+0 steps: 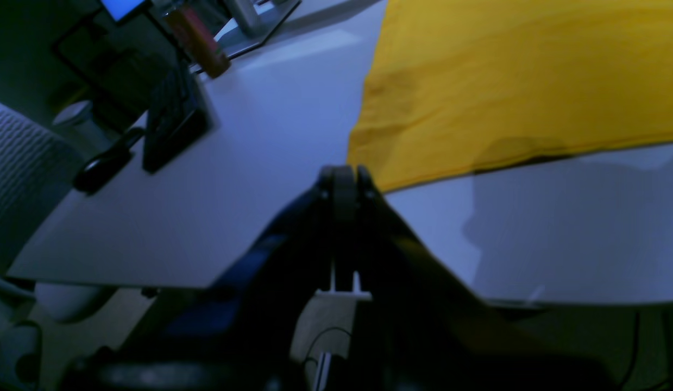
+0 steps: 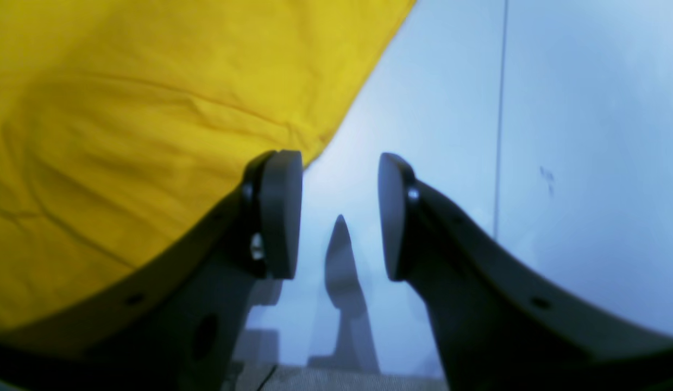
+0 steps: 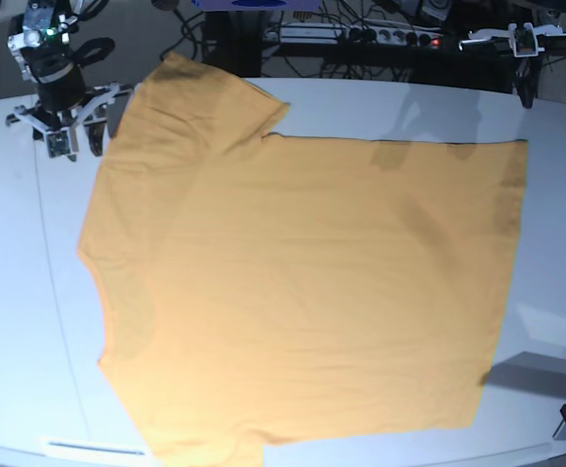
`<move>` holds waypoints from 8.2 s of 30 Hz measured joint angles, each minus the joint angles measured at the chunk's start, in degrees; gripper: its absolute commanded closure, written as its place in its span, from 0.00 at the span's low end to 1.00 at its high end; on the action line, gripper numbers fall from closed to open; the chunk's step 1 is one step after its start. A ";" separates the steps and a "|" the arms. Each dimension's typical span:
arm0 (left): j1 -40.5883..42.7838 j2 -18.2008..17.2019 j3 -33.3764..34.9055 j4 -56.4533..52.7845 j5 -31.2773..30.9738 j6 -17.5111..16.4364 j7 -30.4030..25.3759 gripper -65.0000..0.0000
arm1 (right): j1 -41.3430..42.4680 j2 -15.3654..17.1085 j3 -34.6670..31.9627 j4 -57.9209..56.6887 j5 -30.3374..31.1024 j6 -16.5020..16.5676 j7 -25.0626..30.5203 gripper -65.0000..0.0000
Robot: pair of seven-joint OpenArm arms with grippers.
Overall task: Fold the T-shirt properly
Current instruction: 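Move the right gripper down to the orange shirt's shoulder edge, then close the right gripper on the shirt edge by the sleeve, then lower the left gripper to the opposite shirt corner and grasp it, then lift the held shirt edge with both grippers and pull it toward the robot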
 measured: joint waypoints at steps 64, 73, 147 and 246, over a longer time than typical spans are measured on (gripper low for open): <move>-1.25 -0.13 -0.02 -3.61 -0.37 -0.02 -0.22 1.00 | 14.03 1.09 7.48 -14.80 39.23 -0.15 -28.52 0.47; -1.25 -0.13 -0.02 -3.61 -0.37 -0.02 -0.22 1.00 | 13.88 1.11 7.45 -14.80 39.21 0.00 -28.50 0.47; -1.33 -0.17 -3.10 -4.90 -5.64 -0.28 6.86 0.97 | 16.41 2.56 -0.31 -16.85 41.66 -0.46 -32.33 1.00; -25.70 -7.43 -4.57 -14.14 -45.68 -34.21 61.22 1.00 | 16.09 3.85 -0.39 -16.90 41.70 -0.44 -32.54 1.00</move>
